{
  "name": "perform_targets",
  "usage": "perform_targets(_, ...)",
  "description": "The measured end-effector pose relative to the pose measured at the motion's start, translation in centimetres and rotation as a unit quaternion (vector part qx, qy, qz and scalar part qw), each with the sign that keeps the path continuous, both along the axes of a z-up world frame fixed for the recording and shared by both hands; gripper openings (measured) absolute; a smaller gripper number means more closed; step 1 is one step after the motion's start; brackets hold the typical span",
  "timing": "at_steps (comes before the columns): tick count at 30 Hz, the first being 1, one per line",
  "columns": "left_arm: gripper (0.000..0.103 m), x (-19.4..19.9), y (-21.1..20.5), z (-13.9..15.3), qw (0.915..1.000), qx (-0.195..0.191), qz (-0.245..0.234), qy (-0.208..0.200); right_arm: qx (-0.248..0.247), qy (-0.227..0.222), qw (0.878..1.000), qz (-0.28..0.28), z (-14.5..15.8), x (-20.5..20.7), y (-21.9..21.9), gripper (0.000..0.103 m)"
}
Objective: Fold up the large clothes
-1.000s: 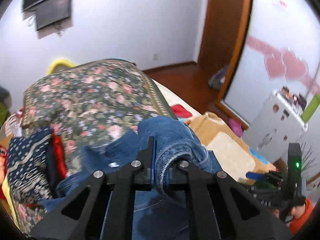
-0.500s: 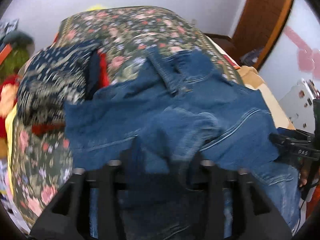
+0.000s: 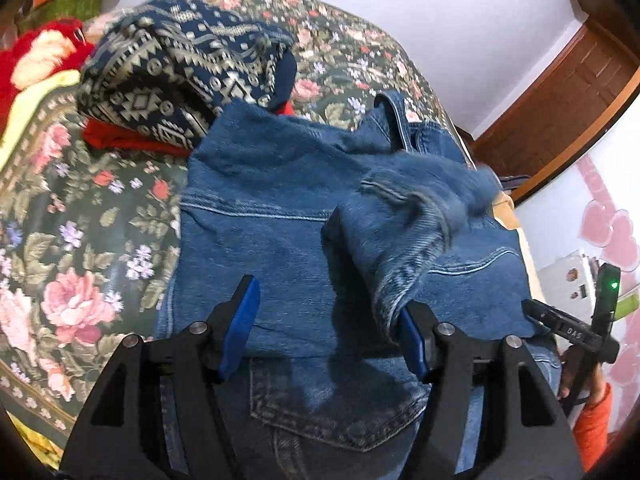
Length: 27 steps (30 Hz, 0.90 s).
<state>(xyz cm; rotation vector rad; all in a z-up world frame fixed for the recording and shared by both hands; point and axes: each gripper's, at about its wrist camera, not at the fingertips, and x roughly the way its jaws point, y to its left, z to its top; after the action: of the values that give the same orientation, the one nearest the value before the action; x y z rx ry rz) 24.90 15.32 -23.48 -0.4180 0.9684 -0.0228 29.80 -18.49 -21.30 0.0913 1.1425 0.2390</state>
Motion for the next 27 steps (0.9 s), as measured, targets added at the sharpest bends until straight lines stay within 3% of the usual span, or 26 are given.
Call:
perform_targets(5,0.065,-1.2,0.4,0.8,0.9971,0.072,0.025,-0.011,0.006,0.006,1.000,-0.009,-0.2,0.1,-0.3,0.071)
perform_targets(7,0.064,-1.6,1.1,0.8,0.9906,0.126,0.053,0.002,0.010,0.008,1.000,-0.012,-0.2,0.1,-0.4,0.072)
perform_targets(9,0.063,-2.2,2.2,0.6,0.9862,0.149,0.070,0.014,0.013,0.010,1.000,-0.015,-0.3,0.0,-0.5,0.072)
perform_targets(13,0.063,-3.0,4.1,0.3,0.9838,0.158,0.079,0.032,0.014,0.016,1.000,-0.018,-0.1,0.1,-0.5,0.072)
perform_targets(18,0.064,-2.8,4.8,1.5,0.9811,0.179,0.071,0.023,0.014,0.015,1.000,-0.015,0.9,0.4,-0.8,0.072)
perform_targets(27,0.064,1.2,6.5,1.8,0.9910,0.117,0.063,0.017,0.033,-0.034,0.997,-0.052,4.1,2.7,-3.7,0.072)
